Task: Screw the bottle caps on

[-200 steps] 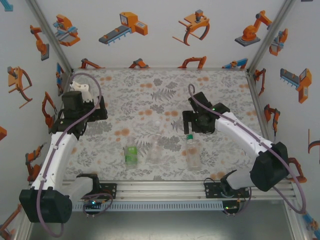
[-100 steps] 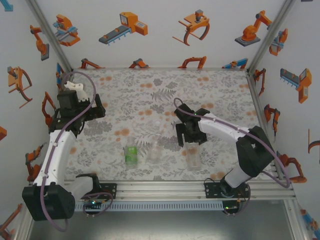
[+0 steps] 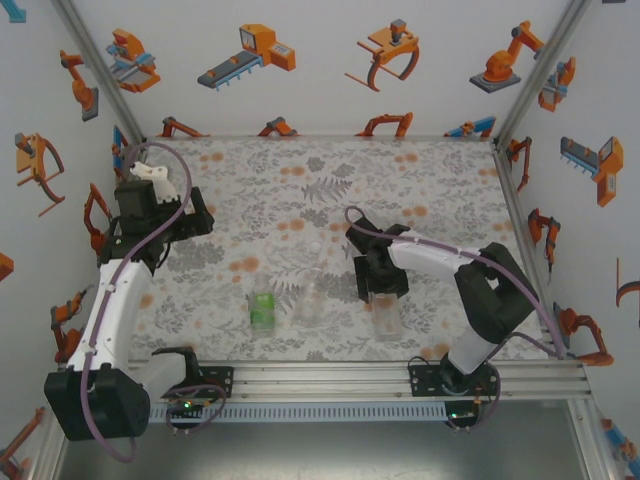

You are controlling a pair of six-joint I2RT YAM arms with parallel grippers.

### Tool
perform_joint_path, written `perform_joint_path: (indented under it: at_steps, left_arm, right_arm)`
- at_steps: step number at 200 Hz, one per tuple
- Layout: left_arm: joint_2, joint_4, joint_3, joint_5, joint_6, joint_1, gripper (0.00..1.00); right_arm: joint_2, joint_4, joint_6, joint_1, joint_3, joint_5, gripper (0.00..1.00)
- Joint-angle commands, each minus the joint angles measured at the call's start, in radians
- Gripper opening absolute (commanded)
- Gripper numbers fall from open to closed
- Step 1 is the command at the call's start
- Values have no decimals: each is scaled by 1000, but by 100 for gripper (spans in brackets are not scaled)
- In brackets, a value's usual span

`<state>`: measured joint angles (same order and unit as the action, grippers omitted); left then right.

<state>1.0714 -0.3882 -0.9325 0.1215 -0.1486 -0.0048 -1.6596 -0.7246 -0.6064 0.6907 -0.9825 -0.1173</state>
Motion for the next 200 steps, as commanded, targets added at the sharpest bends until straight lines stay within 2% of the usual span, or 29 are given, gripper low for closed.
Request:
perform_joint_path:
  at_steps: [1, 48, 72, 84, 119, 140, 160, 175, 200]
  left_arm:
    - [4, 15, -5, 23, -13, 6, 97]
    - [5, 40, 7, 122, 13, 3, 97]
    - [5, 46, 12, 135, 17, -14, 97]
    - [1, 49, 15, 144, 21, -28, 97]
    - [-17, 86, 5, 260, 12, -61, 97]
    - [-40, 178, 15, 340, -49, -87, 98]
    - [-59, 333, 41, 487, -109, -115, 98]
    - [-72, 450, 58, 544, -152, -147, 98]
    - [-88, 502, 44, 601, -95, -233, 98]
  right_arm:
    - [14, -6, -19, 9, 7, -6, 62]
    - [50, 12, -24, 12, 26, -18, 53]
    - [88, 17, -23, 13, 36, -25, 50]
    - [123, 18, -23, 13, 36, -20, 49]
    - [277, 62, 4, 13, 35, 18, 46]
    - [379, 122, 55, 14, 24, 57, 45]
    - [466, 192, 120, 13, 5, 109, 45]
    - [530, 277, 182, 13, 6, 169, 45]
    - [621, 430, 252, 14, 23, 256, 43]
